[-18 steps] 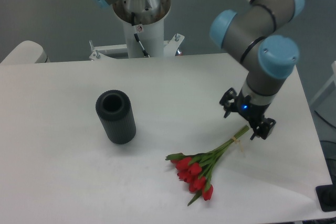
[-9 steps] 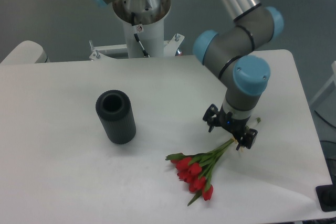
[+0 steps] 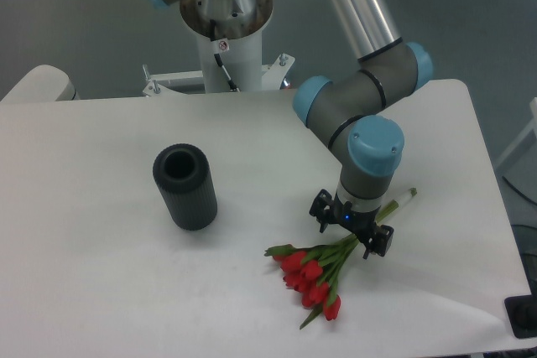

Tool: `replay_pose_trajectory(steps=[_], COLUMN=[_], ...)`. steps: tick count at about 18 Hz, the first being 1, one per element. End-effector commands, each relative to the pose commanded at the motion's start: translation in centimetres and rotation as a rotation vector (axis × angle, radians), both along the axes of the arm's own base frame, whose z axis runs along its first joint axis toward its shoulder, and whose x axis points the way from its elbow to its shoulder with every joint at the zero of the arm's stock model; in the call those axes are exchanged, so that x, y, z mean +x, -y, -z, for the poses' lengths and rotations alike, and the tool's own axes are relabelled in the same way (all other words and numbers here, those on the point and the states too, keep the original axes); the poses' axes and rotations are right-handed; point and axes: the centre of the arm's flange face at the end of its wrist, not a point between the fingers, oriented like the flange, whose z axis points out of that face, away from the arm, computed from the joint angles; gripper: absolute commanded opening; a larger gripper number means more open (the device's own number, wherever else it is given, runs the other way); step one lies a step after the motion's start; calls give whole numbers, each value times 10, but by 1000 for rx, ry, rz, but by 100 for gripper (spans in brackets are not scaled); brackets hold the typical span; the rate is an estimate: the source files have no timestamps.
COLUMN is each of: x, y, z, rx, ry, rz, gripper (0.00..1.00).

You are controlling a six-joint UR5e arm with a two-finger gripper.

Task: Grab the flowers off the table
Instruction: 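Lower the gripper onto the tulip stems and close it around them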

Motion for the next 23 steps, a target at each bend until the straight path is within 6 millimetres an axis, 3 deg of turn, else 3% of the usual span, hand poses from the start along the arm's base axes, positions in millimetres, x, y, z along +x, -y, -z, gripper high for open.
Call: replay_pose_trajectory(steps=[9,17,18,20,23], x=[10,11,10,8,8], y=[-10,-9,-10,-11,-11], z=[25,29,28,27,27], rx=[-18,-21,-16,-9,-8], ry=[15,20,11,1,1], rz=[29,30,30,30,32], gripper=[100,98,92,63,39])
